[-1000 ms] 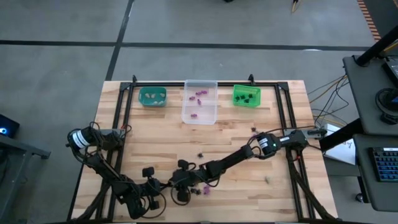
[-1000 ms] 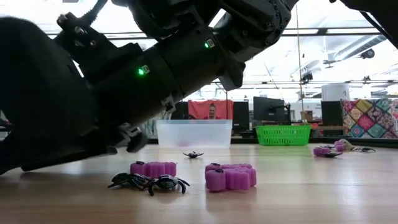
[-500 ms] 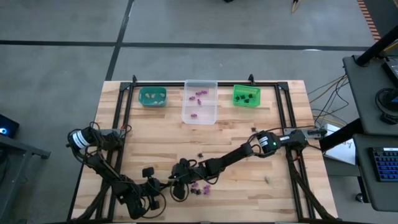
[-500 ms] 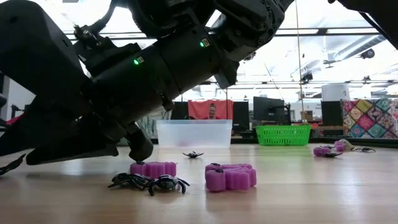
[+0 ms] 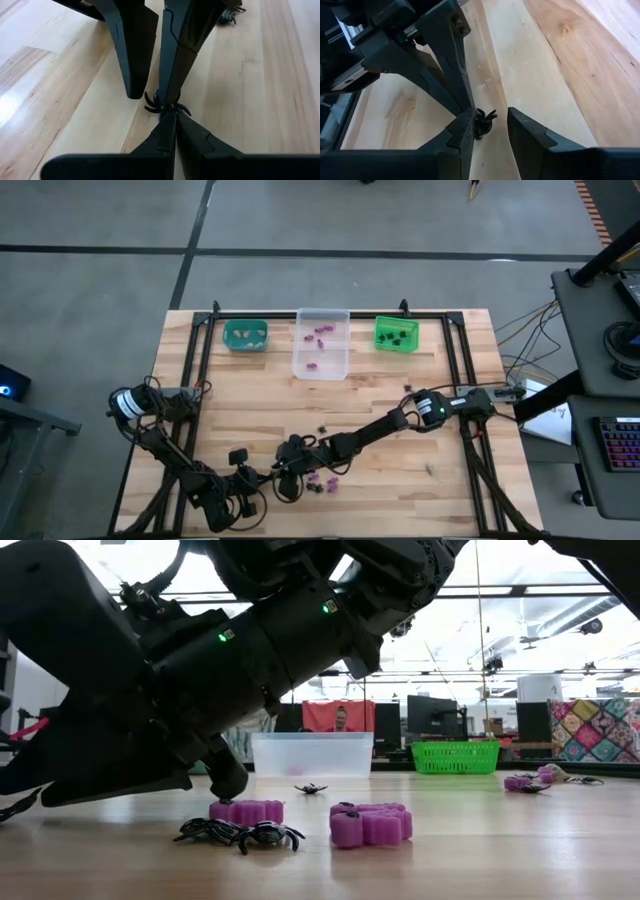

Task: Sort Halloween decoration
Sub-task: Put the black spider toy into the green bin

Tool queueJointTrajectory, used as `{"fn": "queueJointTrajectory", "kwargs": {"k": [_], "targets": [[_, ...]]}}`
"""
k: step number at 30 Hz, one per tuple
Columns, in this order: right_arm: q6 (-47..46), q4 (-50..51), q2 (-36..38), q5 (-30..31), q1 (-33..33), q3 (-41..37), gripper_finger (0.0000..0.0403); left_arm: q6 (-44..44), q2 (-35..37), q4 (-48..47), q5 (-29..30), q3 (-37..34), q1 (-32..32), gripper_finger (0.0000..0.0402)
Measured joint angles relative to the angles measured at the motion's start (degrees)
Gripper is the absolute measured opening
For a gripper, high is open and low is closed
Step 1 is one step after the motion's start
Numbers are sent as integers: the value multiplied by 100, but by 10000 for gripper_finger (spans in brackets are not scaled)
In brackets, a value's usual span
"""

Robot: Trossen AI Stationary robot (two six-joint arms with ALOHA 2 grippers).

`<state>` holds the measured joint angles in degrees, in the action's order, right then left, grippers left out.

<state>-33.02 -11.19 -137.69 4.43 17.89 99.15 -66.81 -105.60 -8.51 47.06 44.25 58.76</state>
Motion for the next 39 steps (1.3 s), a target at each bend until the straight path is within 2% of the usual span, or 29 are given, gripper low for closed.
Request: {"fn": "queueJointTrajectory", "kwargs": {"k": [23, 39], "targets": [[411, 213, -7, 56, 63, -11, 104, -36, -2, 113, 159, -4, 0, 0], [519, 26, -12, 52, 47, -22, 45, -149, 33, 180, 43, -4, 2, 0]]}}
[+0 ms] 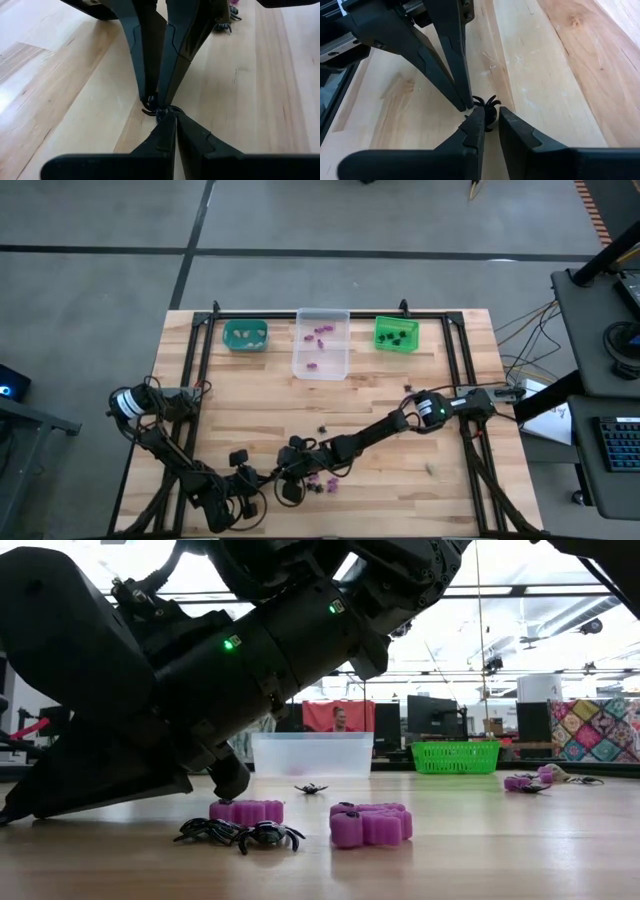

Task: Sort Halloween decoration
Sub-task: Put the black spider toy into the green bin

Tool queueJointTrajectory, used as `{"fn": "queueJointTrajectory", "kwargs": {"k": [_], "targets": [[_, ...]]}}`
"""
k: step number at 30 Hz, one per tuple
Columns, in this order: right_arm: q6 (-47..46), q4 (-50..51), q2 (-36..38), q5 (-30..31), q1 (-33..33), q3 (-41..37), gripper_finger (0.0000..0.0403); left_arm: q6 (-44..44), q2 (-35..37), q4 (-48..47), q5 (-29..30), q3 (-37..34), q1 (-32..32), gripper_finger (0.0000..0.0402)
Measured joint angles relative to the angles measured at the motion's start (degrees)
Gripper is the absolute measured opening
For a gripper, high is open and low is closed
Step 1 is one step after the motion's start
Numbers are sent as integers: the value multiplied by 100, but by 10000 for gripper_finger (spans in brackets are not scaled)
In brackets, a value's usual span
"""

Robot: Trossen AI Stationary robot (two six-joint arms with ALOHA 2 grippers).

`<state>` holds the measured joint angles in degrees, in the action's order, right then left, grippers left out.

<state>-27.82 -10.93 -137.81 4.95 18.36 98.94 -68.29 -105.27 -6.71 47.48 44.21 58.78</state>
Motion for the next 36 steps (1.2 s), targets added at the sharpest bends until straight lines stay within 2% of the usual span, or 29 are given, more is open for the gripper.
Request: {"fn": "queueJointTrajectory", "kwargs": {"k": [16, 28, 36], "targets": [[442, 241, 346, -260, -241, -11, 43, 22, 543, -518, -22, 0, 11, 0], [641, 699, 583, -601, -599, -2, 43, 615, 1607, -953, 291, 2, 34, 0], [931, 1409, 918, -691, -722, 2, 43, 628, 1409, -995, 296, 2, 44, 0]]}}
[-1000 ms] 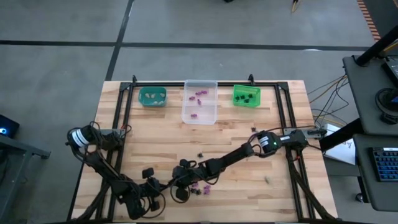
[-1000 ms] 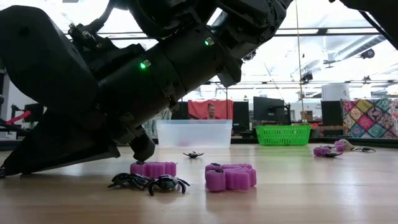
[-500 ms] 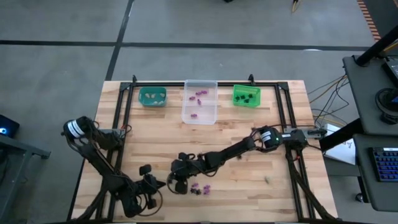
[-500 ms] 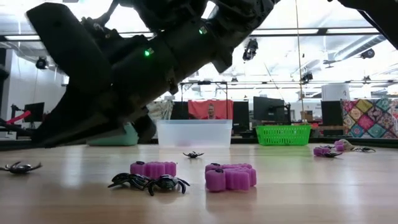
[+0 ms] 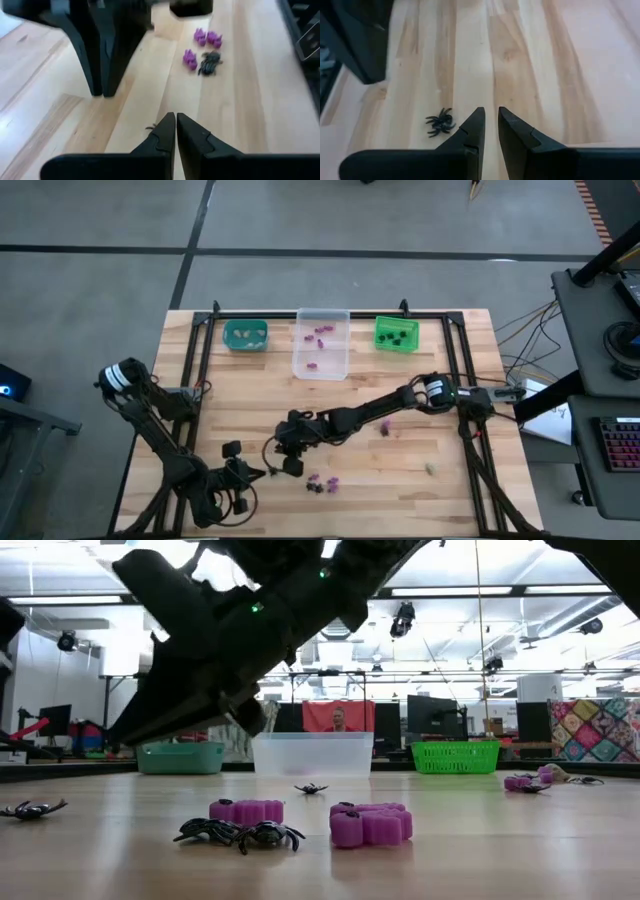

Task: Sort Halloween decoration
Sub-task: Put the black spider toy into the green bin

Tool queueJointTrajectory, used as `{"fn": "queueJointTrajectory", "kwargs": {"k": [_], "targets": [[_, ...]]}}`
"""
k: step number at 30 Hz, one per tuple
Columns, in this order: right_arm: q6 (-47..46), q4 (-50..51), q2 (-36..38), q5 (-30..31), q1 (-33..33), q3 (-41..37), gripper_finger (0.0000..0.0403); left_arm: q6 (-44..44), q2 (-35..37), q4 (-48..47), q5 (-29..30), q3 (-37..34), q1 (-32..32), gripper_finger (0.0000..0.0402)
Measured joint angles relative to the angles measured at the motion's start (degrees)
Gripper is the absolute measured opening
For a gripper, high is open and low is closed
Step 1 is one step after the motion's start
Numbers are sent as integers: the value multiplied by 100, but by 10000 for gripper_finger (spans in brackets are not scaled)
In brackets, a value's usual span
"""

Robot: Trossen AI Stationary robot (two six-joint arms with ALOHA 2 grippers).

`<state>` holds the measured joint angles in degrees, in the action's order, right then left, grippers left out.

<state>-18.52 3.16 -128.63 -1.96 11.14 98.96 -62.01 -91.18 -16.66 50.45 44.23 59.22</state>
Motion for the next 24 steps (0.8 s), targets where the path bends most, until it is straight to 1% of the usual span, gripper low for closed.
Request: {"fn": "queueJointTrajectory", "kwargs": {"k": [4, 7, 10, 13, 16, 20, 22, 24], "targets": [[399, 269, 144, 47, 53, 0, 43, -14, -337, 225, 12, -2, 0, 0], [584, 746, 317, 80, 127, -7, 43, -3, -568, 539, 59, -4, -33, 4], [665, 1434, 498, 218, 201, -46, 43, -17, -669, 664, -86, 0, -110, 22], [758, 1970, 740, 543, 291, -259, 43, -7, -675, 660, -247, 82, -171, 52], [834, 2103, 1111, 801, 380, -684, 43, 118, -673, 653, -291, 168, -220, 89], [894, 2044, 1691, 802, 419, -1529, 43, 418, -725, 656, -302, 288, -243, 141], [964, 1770, 2016, 804, 417, -2063, 43, 695, -785, 643, -418, 299, -240, 162], [1020, 1214, 2340, 819, 447, -2572, 43, 927, -822, 638, -661, 299, -252, 178]]}}
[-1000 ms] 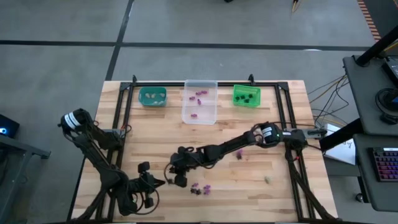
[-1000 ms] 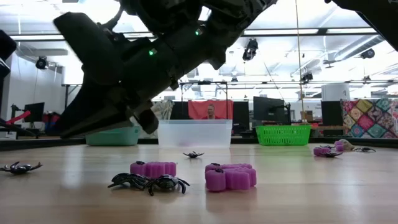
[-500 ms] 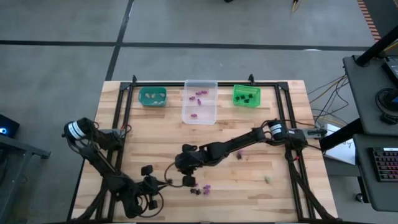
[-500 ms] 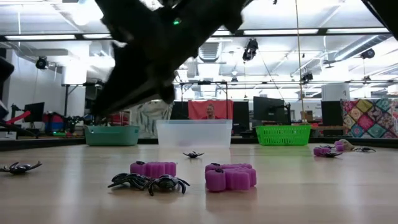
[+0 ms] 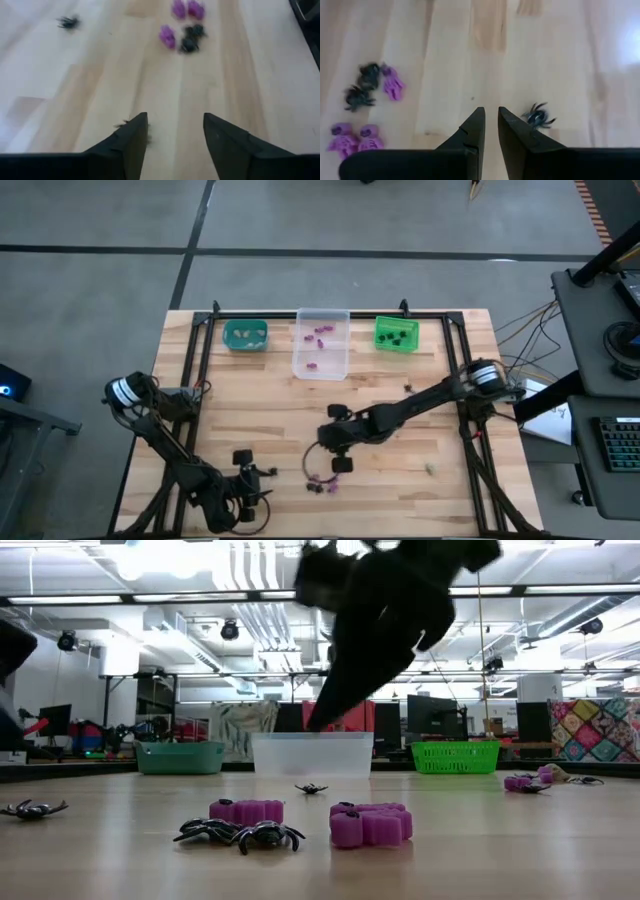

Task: Sort Halloween decoration
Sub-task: Put the black spider toy into the green bin

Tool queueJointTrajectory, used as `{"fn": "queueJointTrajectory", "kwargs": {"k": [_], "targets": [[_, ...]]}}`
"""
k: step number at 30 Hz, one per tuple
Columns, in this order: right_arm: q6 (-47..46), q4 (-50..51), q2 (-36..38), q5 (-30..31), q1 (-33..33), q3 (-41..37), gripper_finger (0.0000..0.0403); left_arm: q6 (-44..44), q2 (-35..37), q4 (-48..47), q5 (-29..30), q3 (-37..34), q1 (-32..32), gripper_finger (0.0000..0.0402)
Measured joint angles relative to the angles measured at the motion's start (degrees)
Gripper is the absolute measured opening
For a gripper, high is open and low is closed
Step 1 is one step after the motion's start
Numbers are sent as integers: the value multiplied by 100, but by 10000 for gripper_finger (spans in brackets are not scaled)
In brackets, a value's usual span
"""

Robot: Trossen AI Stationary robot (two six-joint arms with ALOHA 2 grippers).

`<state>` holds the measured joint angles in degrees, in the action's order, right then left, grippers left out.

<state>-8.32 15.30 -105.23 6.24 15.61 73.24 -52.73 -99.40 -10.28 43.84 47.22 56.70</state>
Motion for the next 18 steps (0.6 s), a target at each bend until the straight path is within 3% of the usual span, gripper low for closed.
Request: {"fn": "queueJointTrajectory", "kwargs": {"k": [6, 10, 14, 18], "targets": [[167, -1270, 726, -24, 157, -1046, 43, 74, -204, -89, 43, 0, -173, 185], [531, -1431, 1100, -4, 160, -1388, 43, -89, -301, -146, 32, 0, -317, 176], [1115, -1443, 1492, -25, 128, -1798, 43, -466, -284, -173, -405, 0, -373, 171], [1223, -2174, 1741, -11, -2, -2164, 43, -905, -260, -237, -588, 0, -363, 171]]}}
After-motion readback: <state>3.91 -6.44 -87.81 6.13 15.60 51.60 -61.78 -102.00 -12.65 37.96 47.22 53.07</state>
